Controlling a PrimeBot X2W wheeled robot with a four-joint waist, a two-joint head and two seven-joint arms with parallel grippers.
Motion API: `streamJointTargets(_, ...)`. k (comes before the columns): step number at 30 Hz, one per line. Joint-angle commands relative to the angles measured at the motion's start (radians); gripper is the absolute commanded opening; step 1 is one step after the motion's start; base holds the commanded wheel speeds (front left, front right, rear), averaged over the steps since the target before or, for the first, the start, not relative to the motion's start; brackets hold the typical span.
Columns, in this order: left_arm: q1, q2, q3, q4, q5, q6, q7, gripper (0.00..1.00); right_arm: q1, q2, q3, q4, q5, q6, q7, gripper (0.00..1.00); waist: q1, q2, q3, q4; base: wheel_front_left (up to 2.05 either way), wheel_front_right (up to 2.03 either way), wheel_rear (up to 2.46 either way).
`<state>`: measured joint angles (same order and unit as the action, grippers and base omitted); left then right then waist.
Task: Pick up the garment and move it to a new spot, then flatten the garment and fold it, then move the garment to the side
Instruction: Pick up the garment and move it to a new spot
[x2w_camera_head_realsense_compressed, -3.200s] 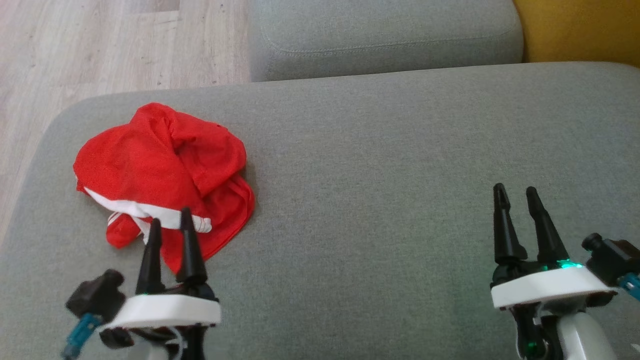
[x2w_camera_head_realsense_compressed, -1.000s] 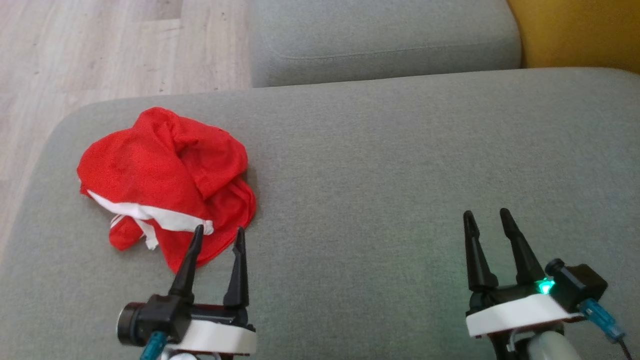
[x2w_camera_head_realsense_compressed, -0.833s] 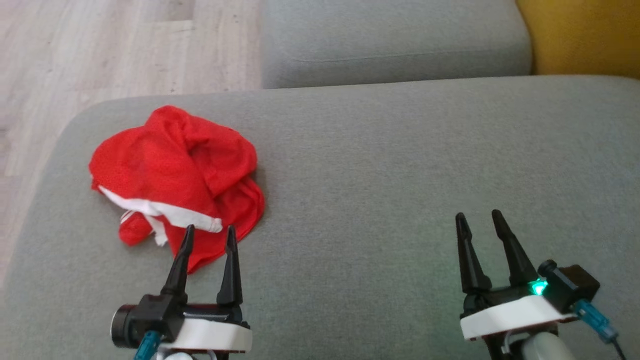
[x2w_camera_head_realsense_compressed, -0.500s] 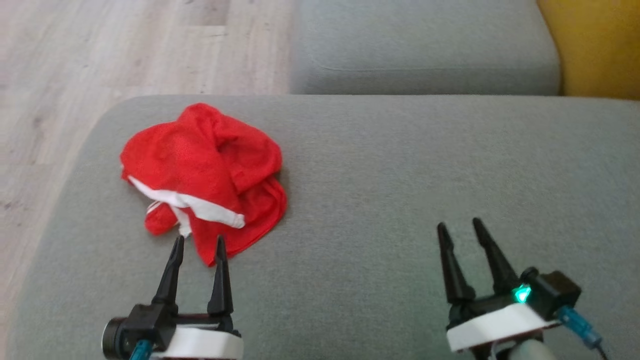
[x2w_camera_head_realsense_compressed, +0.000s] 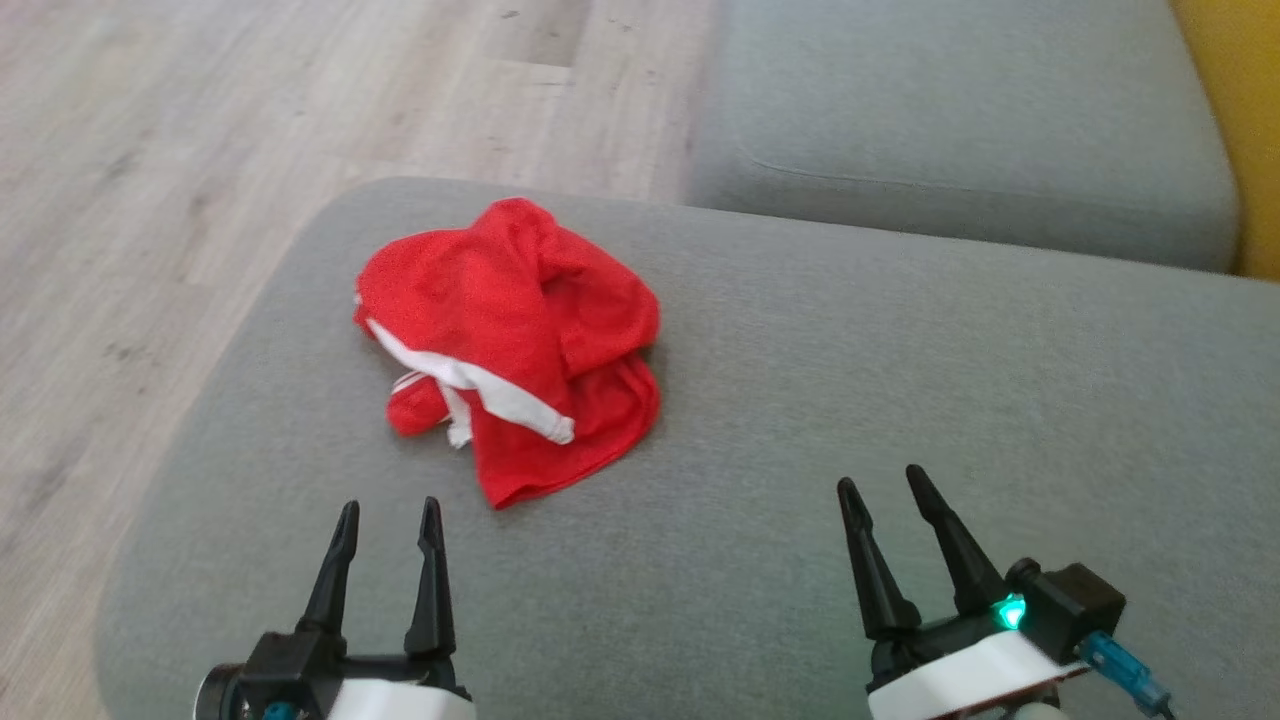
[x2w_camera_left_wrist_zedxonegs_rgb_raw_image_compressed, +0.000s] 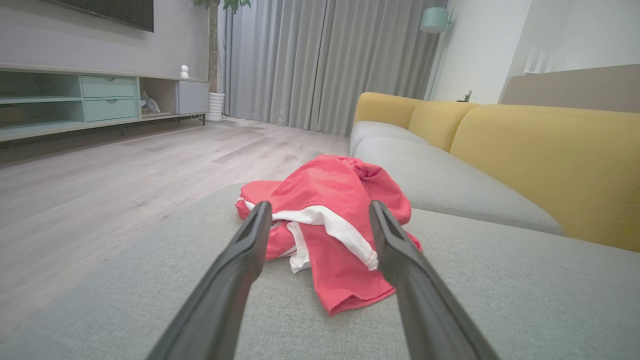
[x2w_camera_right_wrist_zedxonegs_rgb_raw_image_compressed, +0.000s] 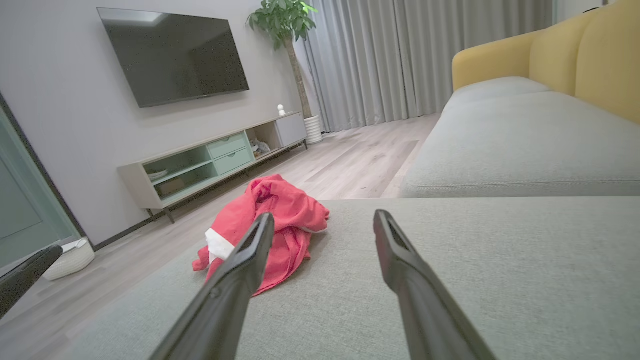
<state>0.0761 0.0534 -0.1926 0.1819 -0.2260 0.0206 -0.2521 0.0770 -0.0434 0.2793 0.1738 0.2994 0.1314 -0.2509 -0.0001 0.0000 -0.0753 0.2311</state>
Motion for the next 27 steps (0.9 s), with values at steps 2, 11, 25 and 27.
streamJointTargets(2,-0.03,-0.003,0.035,-0.032,0.015,-0.004,-0.01,1.0,-0.014,-0.007,0.027,-0.033,0.007,-0.001,-0.011,1.0,0.0001,0.0,-0.008,0.033,0.0,0.0,0.0)
streamJointTargets(11,-0.02,-0.003,0.047,-0.028,0.025,-0.017,-0.01,1.0,-0.016,-0.007,0.045,-0.035,0.014,-0.001,-0.011,1.0,0.0001,0.0,-0.008,0.075,0.0,0.0,0.0)
streamJointTargets(25,-0.275,0.075,0.017,0.07,0.105,-0.113,0.012,1.0,-0.069,-0.007,0.037,-0.047,0.003,-0.001,-0.011,1.0,0.0001,0.0,0.115,-0.035,0.0,0.0,0.0)
streamJointTargets(27,-0.387,0.109,-0.003,0.113,0.099,-0.133,0.063,1.0,-0.085,-0.007,0.034,-0.051,-0.004,-0.001,-0.011,1.0,0.0001,0.0,0.147,-0.05,0.0,0.0,0.0)
